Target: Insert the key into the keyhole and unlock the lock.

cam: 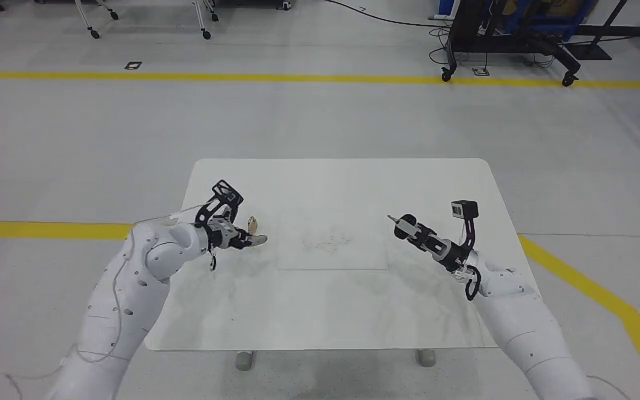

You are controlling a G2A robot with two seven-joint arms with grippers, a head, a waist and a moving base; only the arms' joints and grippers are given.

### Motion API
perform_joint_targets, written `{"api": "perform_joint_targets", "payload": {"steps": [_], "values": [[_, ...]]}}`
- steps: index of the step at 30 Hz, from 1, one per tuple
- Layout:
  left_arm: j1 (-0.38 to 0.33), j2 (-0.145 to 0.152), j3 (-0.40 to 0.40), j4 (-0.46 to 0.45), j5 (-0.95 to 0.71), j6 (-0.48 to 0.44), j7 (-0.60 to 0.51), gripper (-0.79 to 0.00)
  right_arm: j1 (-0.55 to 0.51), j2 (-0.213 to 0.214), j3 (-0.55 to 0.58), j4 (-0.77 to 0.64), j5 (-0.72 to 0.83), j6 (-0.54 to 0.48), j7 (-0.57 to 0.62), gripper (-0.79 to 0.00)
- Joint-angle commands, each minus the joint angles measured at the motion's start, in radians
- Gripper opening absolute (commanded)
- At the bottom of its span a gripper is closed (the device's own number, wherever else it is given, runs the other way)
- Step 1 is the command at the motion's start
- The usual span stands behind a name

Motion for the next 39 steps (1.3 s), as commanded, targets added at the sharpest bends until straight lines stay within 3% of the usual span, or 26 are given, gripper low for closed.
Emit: {"api": "perform_joint_targets", "payload": {"steps": [1, 5, 26, 30, 39], "values": [[-0.014, -0.004, 0.024, 0.02, 0.046, 0.002, 0.025, -0.215, 0.0, 0.0, 0.0, 0.0, 0.0, 0.0, 0.0, -0.785], [-0.053, -0.014, 0.066, 0.066, 0.067, 0.001, 0.027, -0.394, 0.0, 0.0, 0.0, 0.0, 0.0, 0.0, 0.0, -0.785], [-0.118, -0.038, 0.136, 0.188, 0.156, 0.092, 0.143, -0.585, 0.0, 0.0, 0.0, 0.0, 0.0, 0.0, 0.0, -0.785], [-0.125, -0.045, 0.153, 0.203, 0.16, 0.104, 0.158, -0.785, 0.0, 0.0, 0.0, 0.0, 0.0, 0.0, 0.0, -0.785], [-0.145, -0.055, 0.182, 0.238, 0.185, 0.106, 0.149, -0.785, 0.0, 0.0, 0.0, 0.0, 0.0, 0.0, 0.0, -0.785]]}}
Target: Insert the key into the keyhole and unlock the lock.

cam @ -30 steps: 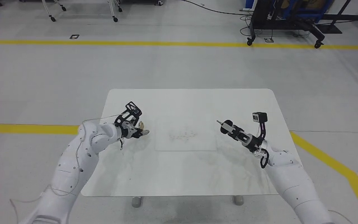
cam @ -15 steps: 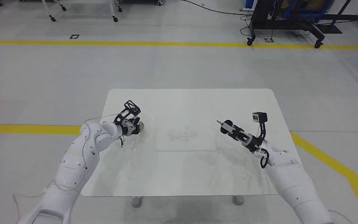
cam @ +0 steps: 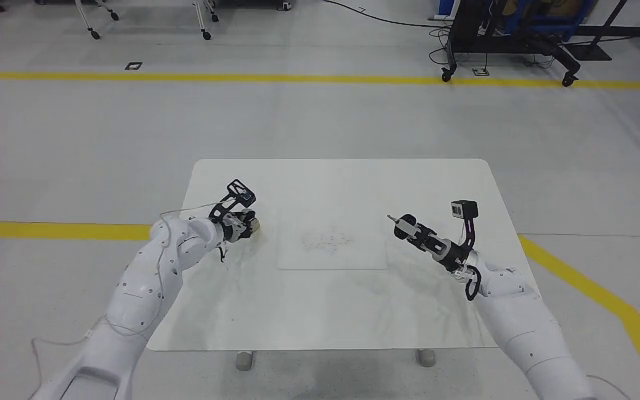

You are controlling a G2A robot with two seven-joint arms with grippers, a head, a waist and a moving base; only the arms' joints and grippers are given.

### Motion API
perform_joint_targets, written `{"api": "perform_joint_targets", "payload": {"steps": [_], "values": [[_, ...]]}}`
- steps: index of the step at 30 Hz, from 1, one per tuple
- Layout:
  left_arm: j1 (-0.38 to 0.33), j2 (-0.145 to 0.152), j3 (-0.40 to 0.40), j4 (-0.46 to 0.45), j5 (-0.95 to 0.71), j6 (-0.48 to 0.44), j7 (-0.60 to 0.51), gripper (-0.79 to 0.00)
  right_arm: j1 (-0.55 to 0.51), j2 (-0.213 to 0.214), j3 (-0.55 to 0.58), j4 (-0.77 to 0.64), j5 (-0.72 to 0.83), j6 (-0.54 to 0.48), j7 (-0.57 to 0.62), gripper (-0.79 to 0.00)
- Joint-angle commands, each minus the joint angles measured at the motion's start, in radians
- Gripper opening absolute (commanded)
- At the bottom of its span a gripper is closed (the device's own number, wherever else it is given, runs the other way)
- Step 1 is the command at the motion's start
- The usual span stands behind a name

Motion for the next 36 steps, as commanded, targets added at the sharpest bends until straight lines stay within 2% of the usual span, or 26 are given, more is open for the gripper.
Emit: {"api": "perform_joint_targets", "payload": {"steps": [1, 7, 10, 16, 20, 26, 29, 33, 36], "values": [[-0.001, 0.0, 0.001, 0.004, 0.002, -0.002, 0.0, -0.785, 0.0, 0.0, 0.0, 0.0, 0.0, 0.0, 0.0, -0.785], [0.002, 0.006, -0.012, -0.015, 0.019, -0.014, -0.028, -0.785, 0.0, 0.0, 0.0, 0.0, 0.0, 0.0, 0.0, -0.785], [0.016, 0.01, -0.038, -0.046, -0.009, -0.002, 0.021, -0.785, 0.0, 0.0, 0.0, 0.0, 0.0, 0.0, 0.0, -0.785], [0.066, 0.014, -0.128, -0.143, -0.218, 0.023, 0.103, -0.785, 0.0, 0.0, 0.0, 0.0, 0.0, 0.0, 0.0, -0.785], [0.138, 0.016, -0.203, -0.243, -0.523, 0.003, 0.117, -0.785, 0.0, 0.0, 0.0, 0.0, 0.0, 0.0, 0.0, -0.785], [0.144, 0.013, -0.205, -0.245, -0.557, 0.004, 0.131, -0.785, 0.0, 0.0, 0.0, 0.0, 0.0, 0.0, 0.0, -0.785], [0.186, -0.003, -0.2, -0.232, -0.869, 0.003, 0.127, -0.785, -0.007, -0.007, -0.023, -0.047, 0.018, 0.019, -0.021, -0.785], [0.169, -0.023, -0.196, -0.142, -1.369, 0.046, -0.034, -0.785, 0.033, -0.031, -0.089, -0.06, 0.044, 0.033, -0.055, -0.785], [0.134, -0.037, -0.194, -0.062, -1.606, 0.107, -0.134, -0.785, 0.082, -0.056, -0.159, -0.046, 0.068, 0.024, -0.061, -0.785]]}}
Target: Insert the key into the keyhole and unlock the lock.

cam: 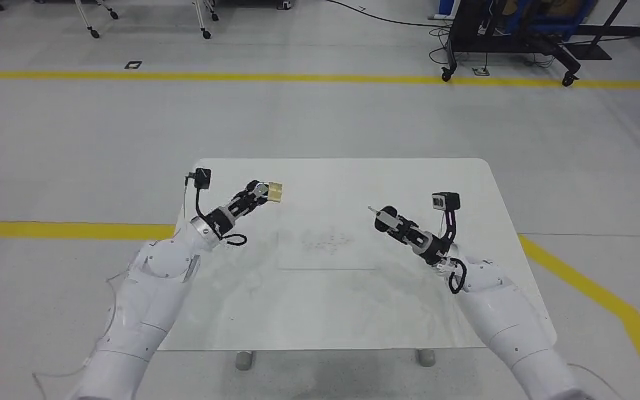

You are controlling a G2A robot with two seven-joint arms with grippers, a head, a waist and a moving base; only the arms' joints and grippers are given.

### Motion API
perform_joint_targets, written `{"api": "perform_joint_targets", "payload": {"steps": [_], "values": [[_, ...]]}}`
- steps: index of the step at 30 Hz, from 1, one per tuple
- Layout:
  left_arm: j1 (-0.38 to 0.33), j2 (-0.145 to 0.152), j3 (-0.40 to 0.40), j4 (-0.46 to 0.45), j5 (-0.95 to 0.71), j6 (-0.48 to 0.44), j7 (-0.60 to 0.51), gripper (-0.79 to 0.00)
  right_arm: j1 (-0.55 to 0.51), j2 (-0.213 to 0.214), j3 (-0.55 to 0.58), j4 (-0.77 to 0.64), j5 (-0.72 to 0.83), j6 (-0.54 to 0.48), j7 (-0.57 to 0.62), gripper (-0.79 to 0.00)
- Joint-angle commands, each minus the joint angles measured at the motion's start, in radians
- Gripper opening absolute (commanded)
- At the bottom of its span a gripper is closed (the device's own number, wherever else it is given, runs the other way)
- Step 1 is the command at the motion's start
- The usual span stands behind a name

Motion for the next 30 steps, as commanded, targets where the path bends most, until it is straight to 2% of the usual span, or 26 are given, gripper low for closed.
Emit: {"api": "perform_joint_targets", "payload": {"steps": [1, 6, 9, 13, 22, 25, 28, 30], "values": [[-0.024, -0.009, 0.004, 0.055, -0.305, 0.03, -0.073, -0.785, 0.035, -0.017, -0.049, 0.013, 0.002, -0.01, -0.001, -0.785], [-0.08, -0.033, 0.029, 0.171, -0.5, 0.079, -0.218, -0.785, 0.112, -0.059, -0.137, 0.022, -0.01, -0.031, -0.032, -0.785], [-0.106, -0.049, 0.056, 0.22, -0.568, 0.102, -0.296, -0.785, 0.134, -0.082, -0.168, -0.003, -0.033, -0.031, -0.058, -0.785], [-0.142, -0.067, 0.095, 0.279, -0.617, 0.141, -0.43, -0.785, 0.157, -0.114, -0.203, -0.029, -0.142, -0.031, -0.118, -0.785], [-0.198, -0.092, 0.122, 0.386, -0.643, 0.132, -0.533, -0.785, 0.207, -0.189, -0.313, 0.015, -0.365, -0.031, -0.25, -0.785], [-0.206, -0.097, 0.124, 0.399, -0.651, 0.127, -0.558, -0.785, 0.216, -0.205, -0.311, 0.029, -0.484, -0.031, -0.347, -0.785], [-0.209, -0.102, 0.122, 0.411, -0.669, 0.133, -0.581, -0.785, 0.219, -0.218, -0.288, 0.055, -0.672, -0.031, -0.501, -0.785], [-0.212, -0.104, 0.121, 0.419, -0.668, 0.129, -0.591, -0.785, 0.213, -0.229, -0.287, 0.065, -0.733, -0.031, -0.598, -0.785]]}}
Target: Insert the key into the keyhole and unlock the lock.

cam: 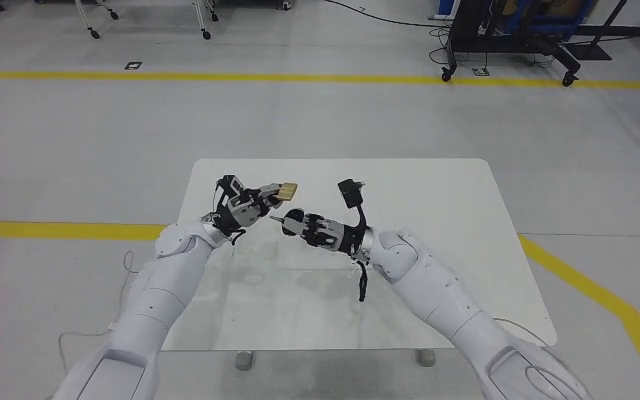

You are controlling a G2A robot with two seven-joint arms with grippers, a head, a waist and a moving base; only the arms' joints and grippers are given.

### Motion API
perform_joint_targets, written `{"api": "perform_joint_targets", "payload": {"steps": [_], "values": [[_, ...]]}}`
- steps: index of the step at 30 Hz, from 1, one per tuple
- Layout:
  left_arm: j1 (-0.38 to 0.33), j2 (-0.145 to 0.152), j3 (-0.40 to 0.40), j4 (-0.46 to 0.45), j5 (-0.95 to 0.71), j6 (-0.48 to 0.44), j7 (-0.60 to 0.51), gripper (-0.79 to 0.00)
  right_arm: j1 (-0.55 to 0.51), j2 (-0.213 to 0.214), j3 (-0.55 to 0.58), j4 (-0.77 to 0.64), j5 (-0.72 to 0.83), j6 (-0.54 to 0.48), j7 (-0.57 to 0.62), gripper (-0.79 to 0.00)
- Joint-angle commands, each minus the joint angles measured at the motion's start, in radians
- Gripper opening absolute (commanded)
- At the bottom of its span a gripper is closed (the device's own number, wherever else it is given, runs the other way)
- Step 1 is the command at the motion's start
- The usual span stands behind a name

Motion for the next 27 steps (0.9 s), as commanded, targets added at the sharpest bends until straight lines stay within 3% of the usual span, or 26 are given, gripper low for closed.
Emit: {"api": "perform_joint_targets", "payload": {"steps": [1, 7, 18, 27], "values": [[-0.002, -0.002, -0.001, 0.005, -0.002, -0.004, -0.014, -0.785, -0.002, -0.009, 0.001, 0.013, -0.064, 0.0, -0.101, -0.785], [-0.008, -0.006, -0.005, 0.017, 0.001, -0.005, -0.04, -0.785, 0.021, -0.033, -0.009, 0.082, -0.165, 0.0, -0.251, -0.785], [-0.014, -0.013, -0.01, 0.023, 0.013, -0.033, -0.095, -0.785, 0.081, -0.059, 0.02, 0.216, -0.199, 0.0, -0.429, -0.785], [-0.019, -0.016, -0.019, 0.044, 0.034, -0.019, -0.051, -0.785, 0.036, -0.047, 0.003, 0.139, -0.317, 0.0, -0.455, -0.785]]}}
